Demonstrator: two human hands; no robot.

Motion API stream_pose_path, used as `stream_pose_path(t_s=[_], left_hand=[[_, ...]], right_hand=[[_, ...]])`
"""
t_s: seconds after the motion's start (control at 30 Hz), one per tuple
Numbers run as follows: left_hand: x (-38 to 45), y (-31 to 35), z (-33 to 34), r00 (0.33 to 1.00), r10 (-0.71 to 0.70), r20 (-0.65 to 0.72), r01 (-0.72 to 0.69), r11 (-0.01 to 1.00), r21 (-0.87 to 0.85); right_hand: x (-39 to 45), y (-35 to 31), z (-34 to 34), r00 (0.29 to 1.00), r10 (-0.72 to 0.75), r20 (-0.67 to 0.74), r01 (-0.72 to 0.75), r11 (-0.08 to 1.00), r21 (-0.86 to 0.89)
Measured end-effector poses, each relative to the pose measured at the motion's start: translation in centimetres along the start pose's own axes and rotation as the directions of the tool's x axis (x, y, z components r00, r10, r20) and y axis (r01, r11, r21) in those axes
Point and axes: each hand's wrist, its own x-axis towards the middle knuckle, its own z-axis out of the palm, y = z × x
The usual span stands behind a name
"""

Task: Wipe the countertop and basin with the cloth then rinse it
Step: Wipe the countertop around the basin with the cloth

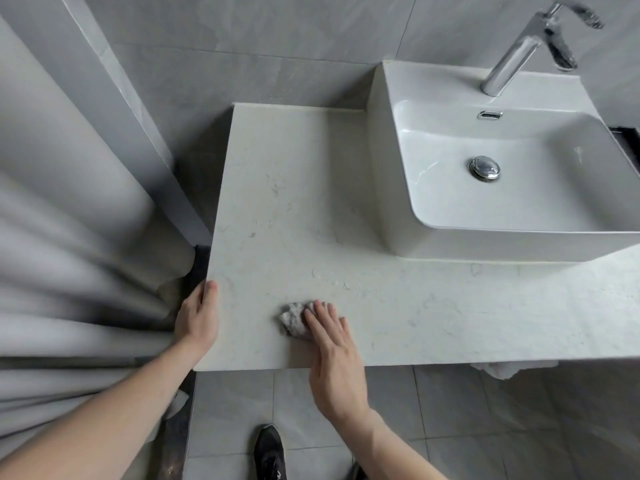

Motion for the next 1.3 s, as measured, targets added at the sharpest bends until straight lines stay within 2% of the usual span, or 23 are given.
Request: stream_pose_path(t_s=[0.1, 0.23, 0.33, 0.47, 0.53, 0.6, 0.8, 0.9, 1.0, 1.1, 1.17, 1.23, 1.3], left_hand=[[0.2, -0.1, -0.1, 1.000, 0.017, 0.017, -0.017, 1.000, 0.004], [0.3, -0.2, -0.1, 0.999, 0.029, 0.030, -0.029, 1.000, -0.001], [0.3, -0.4, -0.1, 0.998, 0.045, 0.034, -0.044, 0.999, -0.019], [0.5, -0.7, 0.0, 0.998, 0.060, 0.018, -0.060, 0.998, -0.018], [0.6, -0.7, -0.1, 0.998, 0.060, 0.018, -0.059, 0.998, -0.026], [0.7, -0.8, -0.1, 0.997, 0.072, 0.021, -0.071, 0.997, -0.031], [0.6, -0.7, -0.1, 0.998, 0.066, 0.017, -0.065, 0.997, -0.040], [0.8, -1.0, 0.0, 0.998, 0.066, 0.002, -0.066, 0.997, -0.034], [1.0, -1.1, 0.1, 0.999, 0.052, 0.002, -0.052, 0.997, -0.050], [0.8, -0.9, 0.0, 0.999, 0.051, 0.006, -0.050, 0.998, -0.047], [0.6, -0.7, -0.1, 0.999, 0.051, 0.018, -0.049, 0.997, -0.059], [0.6, -0.6, -0.2, 0.998, 0.047, 0.039, -0.044, 0.996, -0.072], [0.5, -0.6, -0.3, 0.998, 0.044, 0.055, -0.040, 0.997, -0.067]], right_hand=[[-0.3, 3.6, -3.4, 0.987, 0.106, -0.124, -0.100, 0.994, 0.053], [-0.1, 10.5, -10.7, 0.909, 0.293, -0.297, -0.289, 0.956, 0.060], [0.0, 15.4, -14.4, 0.841, 0.428, -0.331, -0.457, 0.889, -0.013], [-0.9, 15.5, -12.3, 0.810, 0.501, -0.304, -0.558, 0.818, -0.140], [-1.0, 12.8, -10.0, 0.813, 0.496, -0.304, -0.554, 0.820, -0.145], [-0.9, 9.4, -7.6, 0.852, 0.443, -0.278, -0.495, 0.855, -0.155], [-1.1, -1.1, 0.7, 0.982, 0.157, -0.105, -0.171, 0.974, -0.151], [-1.2, -5.6, 4.4, 1.000, -0.017, -0.005, 0.016, 0.991, -0.132], [-0.8, -7.1, 5.8, 0.991, -0.124, 0.045, 0.127, 0.991, -0.049], [-0.3, -5.5, 3.9, 0.993, -0.114, 0.028, 0.112, 0.990, 0.084], [0.0, -3.0, 1.1, 0.999, -0.018, -0.049, 0.026, 0.984, 0.178], [0.7, 0.6, -2.4, 0.985, 0.105, -0.139, -0.077, 0.977, 0.197], [1.7, 5.0, -6.2, 0.949, 0.200, -0.242, -0.169, 0.975, 0.144]])
